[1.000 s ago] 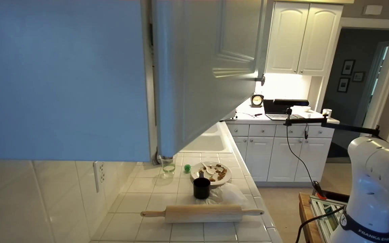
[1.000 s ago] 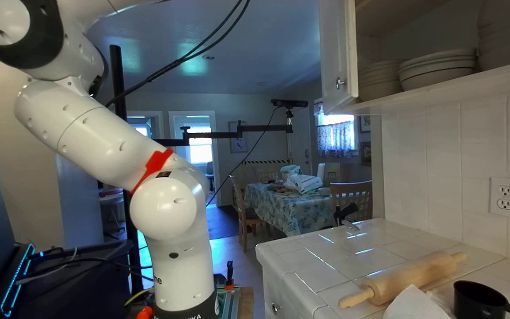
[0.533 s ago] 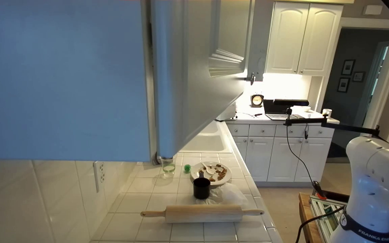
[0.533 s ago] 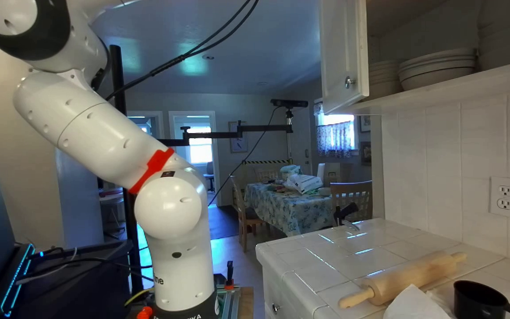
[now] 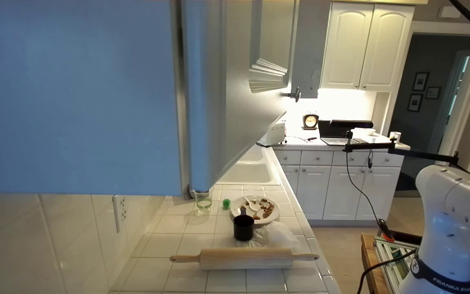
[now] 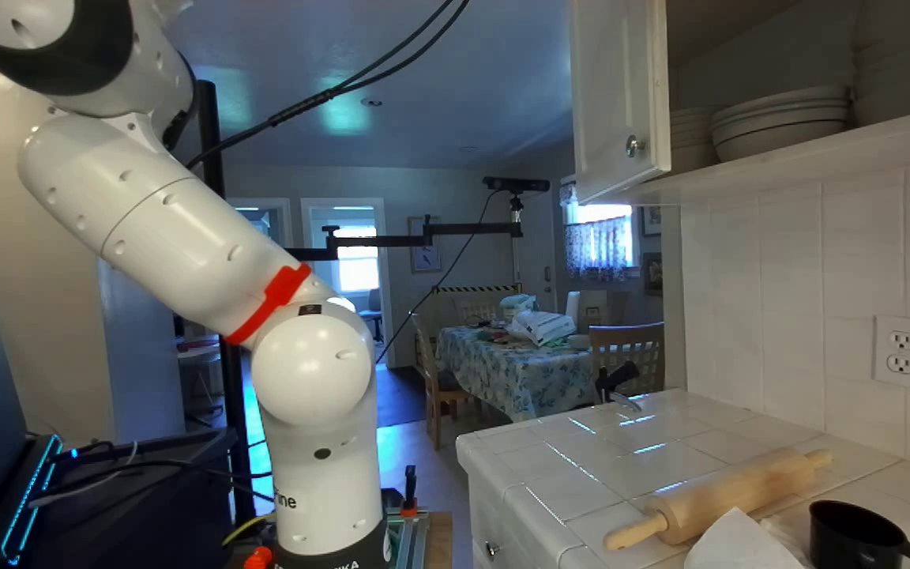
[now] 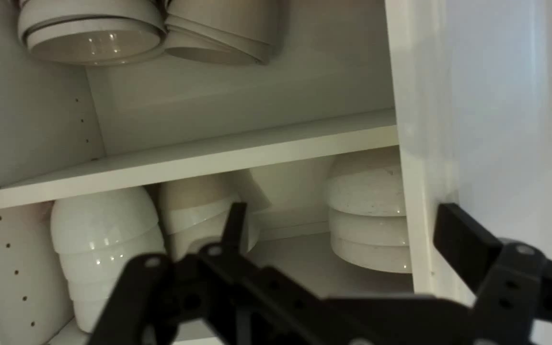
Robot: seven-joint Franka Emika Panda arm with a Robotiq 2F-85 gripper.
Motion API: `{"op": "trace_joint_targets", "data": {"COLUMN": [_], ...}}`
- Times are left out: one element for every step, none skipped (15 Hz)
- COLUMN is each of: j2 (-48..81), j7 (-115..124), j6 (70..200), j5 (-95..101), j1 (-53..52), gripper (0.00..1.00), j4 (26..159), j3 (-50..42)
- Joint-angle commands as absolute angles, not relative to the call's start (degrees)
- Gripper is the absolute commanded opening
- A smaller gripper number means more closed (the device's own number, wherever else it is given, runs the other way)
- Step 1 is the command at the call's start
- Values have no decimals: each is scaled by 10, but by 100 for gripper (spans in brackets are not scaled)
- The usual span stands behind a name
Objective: Close the cabinet door
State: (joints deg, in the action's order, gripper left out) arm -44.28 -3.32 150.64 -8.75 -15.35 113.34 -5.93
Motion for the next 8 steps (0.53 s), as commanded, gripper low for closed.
{"op": "trace_joint_targets", "data": {"j2": [-416,-412,-408,-402,-398,-393,-389,-386], "j7": [-77,-84,-87,-91,-95,-99,-102,-105], "j6": [1479,1470,1466,1460,1455,1452,1449,1445], "j5": [-123,-128,-132,-136,-139,-144,-147,-150], "j1": [-189,-193,-195,-196,-197,-197,-196,-195], "gripper": [100,100,100,100,100,100,100,100], "j4": [1090,1082,1075,1067,1060,1053,1046,1040], "j3": [-88,-93,-97,-102,-105,-107,-109,-111]}}
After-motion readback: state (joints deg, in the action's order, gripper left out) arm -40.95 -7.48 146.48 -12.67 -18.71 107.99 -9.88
